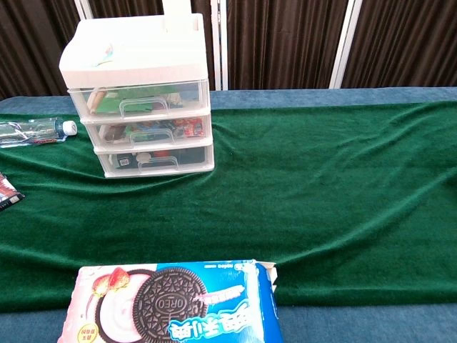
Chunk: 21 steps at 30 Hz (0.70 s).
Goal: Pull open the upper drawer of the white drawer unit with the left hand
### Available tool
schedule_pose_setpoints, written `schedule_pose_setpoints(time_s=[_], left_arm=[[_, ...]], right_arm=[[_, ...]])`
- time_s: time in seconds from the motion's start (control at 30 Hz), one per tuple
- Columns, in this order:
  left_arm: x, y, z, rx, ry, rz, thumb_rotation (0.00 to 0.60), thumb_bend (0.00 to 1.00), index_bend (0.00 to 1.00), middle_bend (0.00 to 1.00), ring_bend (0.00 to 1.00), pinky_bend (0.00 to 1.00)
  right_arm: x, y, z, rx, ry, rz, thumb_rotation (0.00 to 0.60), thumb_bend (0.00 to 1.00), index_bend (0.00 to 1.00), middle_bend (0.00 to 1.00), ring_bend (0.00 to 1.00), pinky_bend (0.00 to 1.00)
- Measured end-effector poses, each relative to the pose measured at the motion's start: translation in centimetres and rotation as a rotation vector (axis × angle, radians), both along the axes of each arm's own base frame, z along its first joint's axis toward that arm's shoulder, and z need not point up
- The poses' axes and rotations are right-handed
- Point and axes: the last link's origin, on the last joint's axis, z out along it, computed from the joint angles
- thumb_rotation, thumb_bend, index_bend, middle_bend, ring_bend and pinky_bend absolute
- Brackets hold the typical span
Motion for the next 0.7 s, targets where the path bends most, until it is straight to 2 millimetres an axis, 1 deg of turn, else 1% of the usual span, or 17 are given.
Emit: schedule_pose_setpoints(time_s=[0.57,0.6,0.67,0.7], left_arm=[[0.36,0.26,-0.43,-0.026,-0.035,-0.01,0.6,0.27,0.0,0.0,0.0,0.0],[0.43,0.3,-0.46,-0.028,-0.043,-0.012,0.6,0.27,0.0,0.01,0.0,0.02],[0.66,0.44,-0.53,-0.032,-0.063,-0.018,0.6,0.28,0.0,0.15,0.1,0.15],[0.79,0.53,-0.55,-0.033,-0.074,-0.021,0.6,0.31,0.0,0.31,0.22,0.27]], right_arm=[[-0.09,-0.21,-0.04,-0.001,0.002,-0.006,0.6,0.02,0.01,0.0,0.0,0.0],[-0.07,-0.21,-0.05,0.0,0.003,-0.006,0.6,0.02,0.01,0.0,0.0,0.0],[-0.05,-0.18,-0.07,0.001,0.003,-0.004,0.6,0.02,0.01,0.0,0.0,0.0],[-0.06,-0.16,-0.08,0.001,0.003,-0.004,0.6,0.02,0.01,0.0,0.0,0.0]])
